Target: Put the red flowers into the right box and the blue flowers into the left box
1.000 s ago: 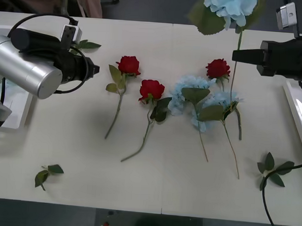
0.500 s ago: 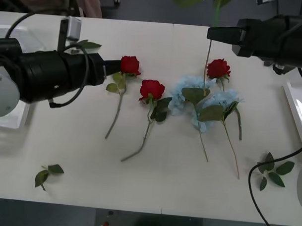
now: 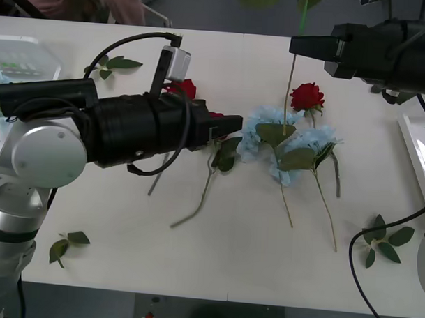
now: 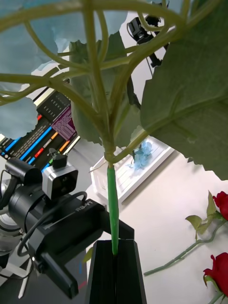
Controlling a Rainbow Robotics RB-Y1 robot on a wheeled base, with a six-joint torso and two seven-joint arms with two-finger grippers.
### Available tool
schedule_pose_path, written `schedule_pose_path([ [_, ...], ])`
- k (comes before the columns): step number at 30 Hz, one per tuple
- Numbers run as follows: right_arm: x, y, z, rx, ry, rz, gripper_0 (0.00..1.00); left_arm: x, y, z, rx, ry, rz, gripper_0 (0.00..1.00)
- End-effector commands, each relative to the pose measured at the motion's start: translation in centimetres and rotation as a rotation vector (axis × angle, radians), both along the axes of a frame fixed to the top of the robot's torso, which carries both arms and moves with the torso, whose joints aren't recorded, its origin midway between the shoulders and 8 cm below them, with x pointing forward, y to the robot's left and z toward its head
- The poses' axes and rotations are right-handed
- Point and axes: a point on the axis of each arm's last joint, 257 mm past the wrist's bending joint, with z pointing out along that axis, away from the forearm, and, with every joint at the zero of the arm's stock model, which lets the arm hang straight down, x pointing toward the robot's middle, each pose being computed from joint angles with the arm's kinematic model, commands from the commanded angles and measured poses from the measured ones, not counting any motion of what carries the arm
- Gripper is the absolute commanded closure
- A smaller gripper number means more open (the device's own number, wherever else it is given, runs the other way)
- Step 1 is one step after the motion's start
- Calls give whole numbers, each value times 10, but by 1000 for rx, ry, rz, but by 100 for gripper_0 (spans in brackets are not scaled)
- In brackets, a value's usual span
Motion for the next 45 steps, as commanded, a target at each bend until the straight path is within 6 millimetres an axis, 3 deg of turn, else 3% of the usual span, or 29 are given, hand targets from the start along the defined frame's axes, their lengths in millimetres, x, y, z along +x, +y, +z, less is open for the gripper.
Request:
schedule_pose_path([
  [1,-5,7,24,23,-36,13,100,4,-39,43,-115,-36,-31,0],
  [10,-5,7,24,23,-36,13,100,14,-89,50,-156,-48,-67,0],
  [18,-5,7,24,23,-36,13,100,24,-106,51,-141,-88,-68,2],
  [19,-5,7,24,23,-36,13,100,24,-108,50,-136,-84,-73,14],
  [22,-5,7,24,23,-36,13,100,27,-112,51,-135,-78,-80,100],
  [38,-5,7,24,23,-36,13,100,33,-112,53,-137,-88,-69,100],
  [39,-5,7,24,23,-36,13,95,33,-111,52,-135,-87,-67,100],
  [40,-5,7,24,23,-36,13,42,34,-111,52,-134,-90,-66,100],
  [42,-5,7,24,23,-36,13,5,35,-111,54,-135,-94,-63,100],
  [43,-5,7,24,23,-36,13,0,35,-110,55,-138,-97,-60,100],
  [45,-5,7,24,23,-36,13,0,37,-108,54,-137,-98,-56,100],
])
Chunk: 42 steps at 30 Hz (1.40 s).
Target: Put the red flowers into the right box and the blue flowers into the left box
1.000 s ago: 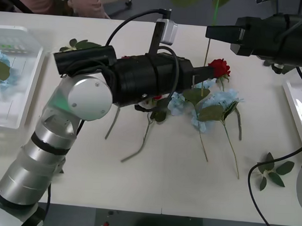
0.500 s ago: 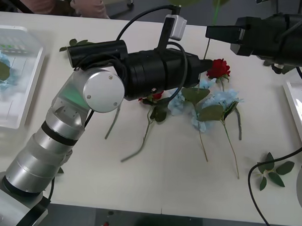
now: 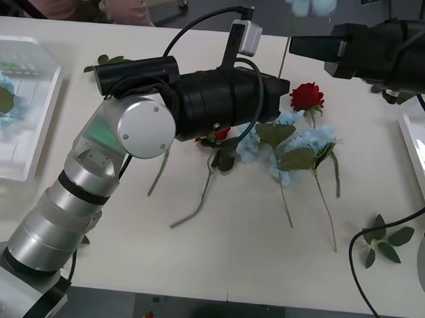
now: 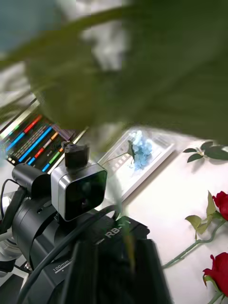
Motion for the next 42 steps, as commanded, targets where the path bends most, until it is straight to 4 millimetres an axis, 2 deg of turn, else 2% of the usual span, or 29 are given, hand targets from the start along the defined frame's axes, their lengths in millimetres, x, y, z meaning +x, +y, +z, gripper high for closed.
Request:
schedule_pose_path([
  [1,-5,7,24,23,-36,14,0,-1,-3,23,-27,-41,-3,100],
  [3,-5,7,24,23,-36,14,0,4,3,23,-25,-45,10,100],
  [6,-5,7,24,23,-36,14,0,10,26,25,-21,-52,38,100],
  [9,-5,7,24,23,-36,14,0,19,62,27,-28,-44,77,100],
  [10,-5,7,24,23,-36,14,0,24,83,27,-24,-41,102,100],
  [11,-5,7,24,23,-36,14,0,27,93,27,-21,-42,114,100],
  [12,-5,7,24,23,-36,14,0,32,116,27,-21,-33,141,100],
  [13,-5,7,24,23,-36,14,0,35,125,27,-18,-31,152,100],
  [15,-5,7,24,23,-36,14,0,43,160,26,-19,-16,196,100],
  [16,-5,7,24,23,-36,14,0,44,168,28,-19,-17,207,100],
  [17,-5,7,24,23,-36,14,0,48,186,26,-19,-6,232,100],
  [20,-5,7,24,23,-36,14,0,48,227,21,0,28,280,100],
  [21,-3,1,11,30,-4,1,0,48,251,18,22,44,311,100],
  [23,-2,-6,7,28,4,-14,0,46,306,13,75,82,378,100],
  [26,2,-23,6,9,0,-50,0,40,366,9,114,122,465,100],
  [27,4,-31,0,-7,10,-69,0,38,394,7,129,139,511,100],
  [28,6,-35,-1,-18,9,-83,0,36,406,6,135,148,532,100],
  [30,17,-57,-15,-77,24,-152,0,30,453,2,146,188,609,100],
  [31,20,-66,-21,-98,31,-178,0,28,466,0,144,199,631,100],
  [33,32,-94,-41,-178,58,-267,0,22,504,-5,127,233,698,100],
  [34,36,-103,-47,-202,67,-294,0,21,513,-4,122,237,716,100],
  [35,43,-123,-61,-255,90,-354,0,19,533,-8,106,255,752,100],
  [40,57,-174,-97,-361,217,-522,0,16,581,-28,89,306,851,100],
  [41,61,-188,-105,-390,255,-576,0,15,602,-36,90,315,903,100],
  [42,63,-196,-111,-409,278,-606,0,15,613,-40,94,317,930,100],
])
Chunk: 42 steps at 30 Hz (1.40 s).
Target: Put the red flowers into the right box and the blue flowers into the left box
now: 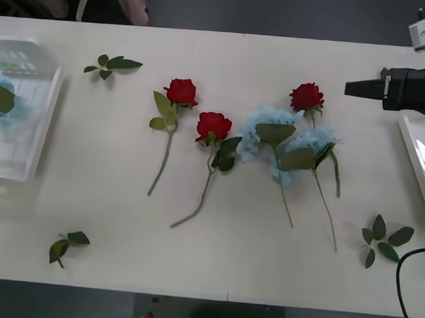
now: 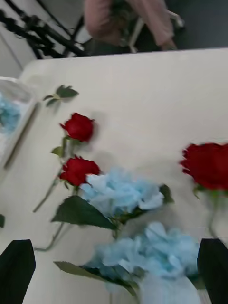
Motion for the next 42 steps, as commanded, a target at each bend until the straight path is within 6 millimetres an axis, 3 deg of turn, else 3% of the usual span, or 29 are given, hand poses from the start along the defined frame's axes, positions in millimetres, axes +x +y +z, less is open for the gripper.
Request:
schedule_pose_path([
  [1,12,-37,-3,-68,64,-151,0,-2,51,-6,69,4,110,100],
  [4,18,-62,-20,-101,146,-276,0,-1,79,-15,89,10,176,100],
  [8,21,-82,-38,-149,213,-376,0,2,88,-24,97,10,202,100],
  [9,22,-86,-43,-168,227,-400,0,1,93,-26,114,11,212,95],
  [10,24,-89,-47,-187,240,-424,0,0,95,-27,122,14,219,74],
  [14,32,-97,-56,-269,250,-484,0,0,98,-29,139,20,226,37],
  [19,43,-100,-65,-384,240,-514,0,1,96,-27,129,13,222,23],
  [24,65,-91,-74,-398,234,-508,0,3,88,-22,101,-5,201,18],
  [28,84,-82,-82,-413,211,-507,0,5,71,-7,105,-21,145,6],
  [30,92,-79,-90,-420,202,-512,0,6,53,2,126,-12,91,0],
  [35,108,-66,-108,-433,183,-512,0,9,11,18,232,22,-13,0],
  [42,118,-51,-138,-470,171,-504,0,31,-56,12,306,83,-104,0],
])
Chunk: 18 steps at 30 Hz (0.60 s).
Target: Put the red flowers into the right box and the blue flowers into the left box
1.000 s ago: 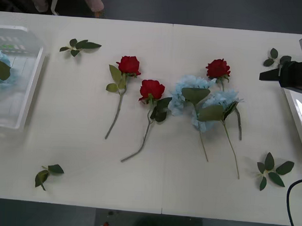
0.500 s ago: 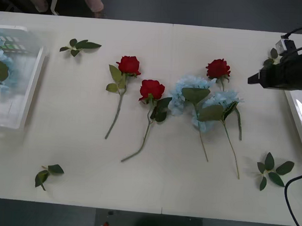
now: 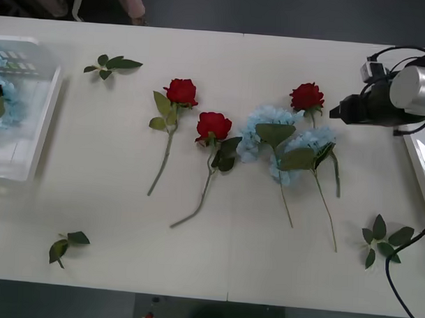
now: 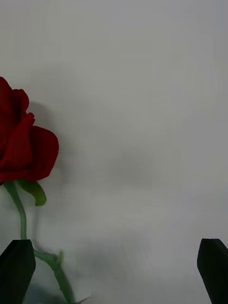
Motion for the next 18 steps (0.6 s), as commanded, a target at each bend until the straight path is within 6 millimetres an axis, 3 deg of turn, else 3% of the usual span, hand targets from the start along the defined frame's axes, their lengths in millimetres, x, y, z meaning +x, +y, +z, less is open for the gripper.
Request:
schedule_pose_path([
  [1,16,23,10,-12,-47,28,0,26,-46,25,22,-29,-42,0],
  [7,16,43,-3,-19,-41,49,0,55,-118,8,-31,-30,-73,0],
  [18,18,63,-20,-70,-49,77,0,89,-217,-5,-12,-51,-108,0],
])
